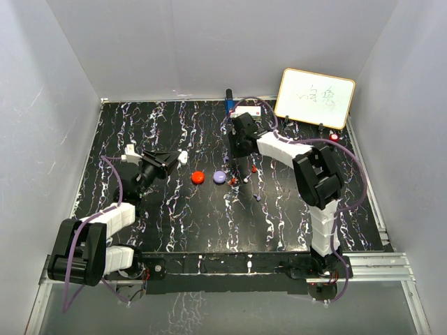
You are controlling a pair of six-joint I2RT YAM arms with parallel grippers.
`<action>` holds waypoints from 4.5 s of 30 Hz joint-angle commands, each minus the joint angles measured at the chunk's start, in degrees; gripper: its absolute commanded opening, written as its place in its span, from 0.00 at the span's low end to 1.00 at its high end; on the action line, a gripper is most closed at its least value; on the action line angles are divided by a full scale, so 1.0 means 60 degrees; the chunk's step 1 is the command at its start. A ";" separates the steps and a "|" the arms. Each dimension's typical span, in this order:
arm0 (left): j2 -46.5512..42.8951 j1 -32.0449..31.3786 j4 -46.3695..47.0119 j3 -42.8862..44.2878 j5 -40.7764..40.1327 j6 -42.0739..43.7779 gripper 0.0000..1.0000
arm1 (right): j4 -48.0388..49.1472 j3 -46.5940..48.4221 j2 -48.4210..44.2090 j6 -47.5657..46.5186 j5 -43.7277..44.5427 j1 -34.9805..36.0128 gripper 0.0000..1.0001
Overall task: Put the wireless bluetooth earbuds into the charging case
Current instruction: Pick up the earbud from the center of the board, then place the earbud in the charging case.
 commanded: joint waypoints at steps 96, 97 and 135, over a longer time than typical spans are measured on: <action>0.4117 -0.1492 0.4202 0.2345 0.0081 -0.1220 0.00 | 1.0460 -0.3540 -0.1996 1.1686 -0.8312 -0.1026 0.00; 0.4098 -0.1510 0.4196 0.2340 0.0073 -0.1222 0.00 | 1.0461 -0.3540 -0.2006 1.1686 -0.8313 -0.1032 0.00; 0.3594 -0.1558 0.3863 0.1864 0.0319 -0.1277 0.00 | 1.0499 -0.3438 -0.1747 1.1657 -0.8527 -0.1034 0.00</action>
